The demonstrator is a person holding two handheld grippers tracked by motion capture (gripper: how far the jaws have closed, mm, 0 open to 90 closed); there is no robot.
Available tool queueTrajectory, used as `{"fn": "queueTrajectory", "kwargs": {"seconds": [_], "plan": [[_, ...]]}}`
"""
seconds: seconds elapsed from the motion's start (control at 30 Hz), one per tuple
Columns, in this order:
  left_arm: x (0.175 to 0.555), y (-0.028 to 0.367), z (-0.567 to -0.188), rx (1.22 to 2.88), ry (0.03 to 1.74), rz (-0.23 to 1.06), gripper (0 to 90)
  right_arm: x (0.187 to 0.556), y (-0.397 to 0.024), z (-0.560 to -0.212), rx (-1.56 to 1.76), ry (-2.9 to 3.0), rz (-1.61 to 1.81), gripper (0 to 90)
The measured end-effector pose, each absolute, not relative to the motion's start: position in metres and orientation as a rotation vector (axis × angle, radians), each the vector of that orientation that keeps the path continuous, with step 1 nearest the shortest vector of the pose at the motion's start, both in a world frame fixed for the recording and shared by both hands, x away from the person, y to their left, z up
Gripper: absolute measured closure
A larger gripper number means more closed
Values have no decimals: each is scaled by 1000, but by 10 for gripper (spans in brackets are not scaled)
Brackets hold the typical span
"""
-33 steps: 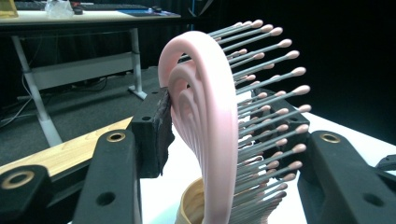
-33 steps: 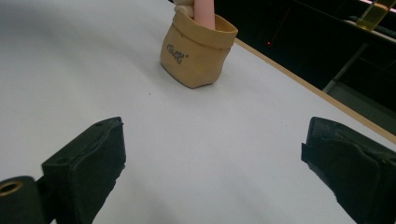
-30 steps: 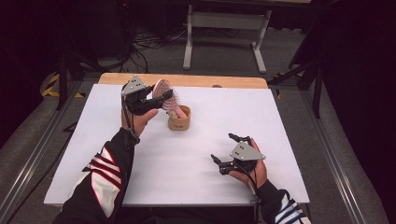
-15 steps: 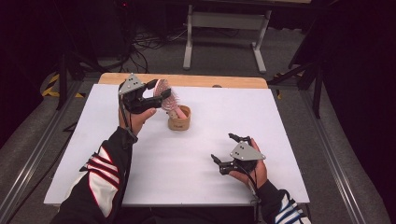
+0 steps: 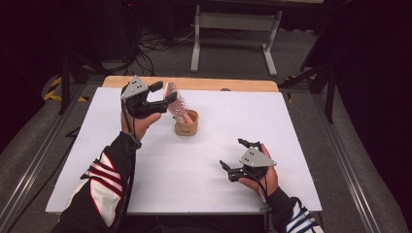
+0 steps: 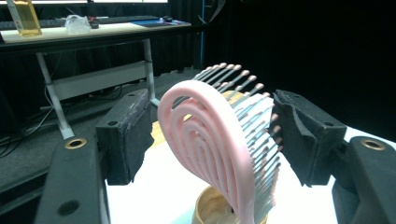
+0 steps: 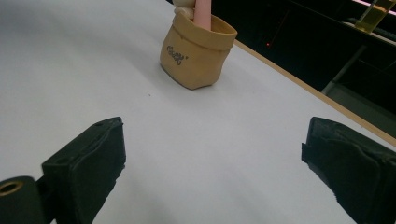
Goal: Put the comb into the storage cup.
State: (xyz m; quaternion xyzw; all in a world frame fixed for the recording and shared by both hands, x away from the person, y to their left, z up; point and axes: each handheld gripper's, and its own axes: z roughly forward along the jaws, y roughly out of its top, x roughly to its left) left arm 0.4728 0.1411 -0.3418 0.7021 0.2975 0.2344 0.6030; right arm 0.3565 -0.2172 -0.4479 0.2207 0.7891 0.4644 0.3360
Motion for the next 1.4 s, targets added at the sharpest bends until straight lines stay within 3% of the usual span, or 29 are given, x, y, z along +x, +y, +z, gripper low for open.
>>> {"fn": "queueTrajectory", "kwargs": {"seconds": [1.4], "plan": [[452,147,-333,1677,615,621,238,355,-216,-447,571,2050,1219,65]]}}
